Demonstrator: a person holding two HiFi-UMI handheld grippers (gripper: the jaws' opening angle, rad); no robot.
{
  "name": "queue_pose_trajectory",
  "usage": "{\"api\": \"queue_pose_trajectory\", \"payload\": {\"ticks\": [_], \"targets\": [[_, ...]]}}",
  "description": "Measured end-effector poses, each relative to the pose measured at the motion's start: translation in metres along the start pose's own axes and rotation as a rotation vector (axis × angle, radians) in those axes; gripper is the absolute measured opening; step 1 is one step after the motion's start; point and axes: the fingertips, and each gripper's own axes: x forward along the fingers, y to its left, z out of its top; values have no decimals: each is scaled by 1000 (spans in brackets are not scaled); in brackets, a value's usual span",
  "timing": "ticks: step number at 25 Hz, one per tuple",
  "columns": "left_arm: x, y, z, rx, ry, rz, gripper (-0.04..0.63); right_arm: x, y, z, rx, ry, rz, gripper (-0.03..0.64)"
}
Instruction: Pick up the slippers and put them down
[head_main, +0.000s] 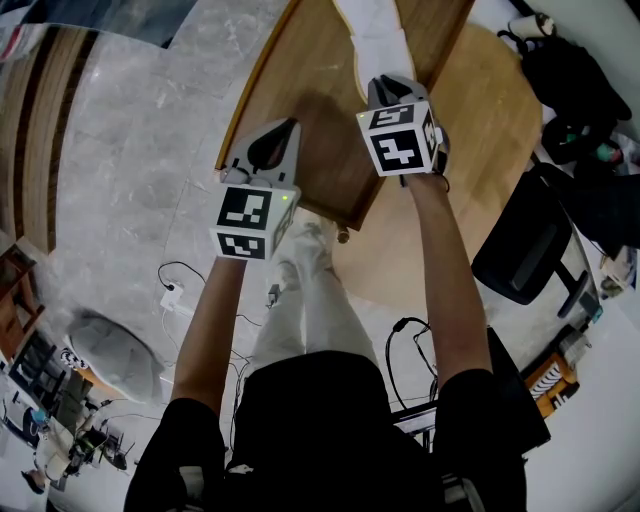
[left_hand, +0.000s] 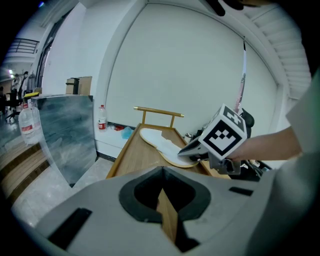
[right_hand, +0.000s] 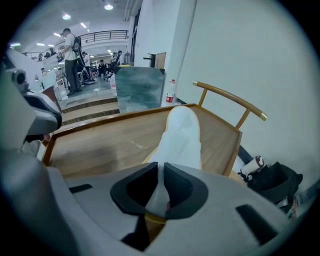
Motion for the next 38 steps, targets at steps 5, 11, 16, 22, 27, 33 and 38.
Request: {"api": "queue_pose_trajectory", "payload": {"ticks": [5,11,16,22,27,33,38], "targets": [[-6,-2,0,5,-4,1,3,-6,-1,0,5,-10,-11,2],[-12,-5,4,8,-13,-2,3,-14,1,2,-12,-12,-19,2],[-14,-5,5,16,-18,1,3,-21,0,4,-12,-30,-24,2],[-18,-10,15,19,-32,-10,3,-34,0,8,-17,-50,-31,2],[-28,-12,21,24,-41,3,3,-50,2,12,-28,-67,-39,2],[-50,-18,22,34,-47,3,3,-73,15,13,-22,-87,-37,2],[-71,-24,27,45,-65,7,3,-96,27,14,-30,-104,-37,0]]}}
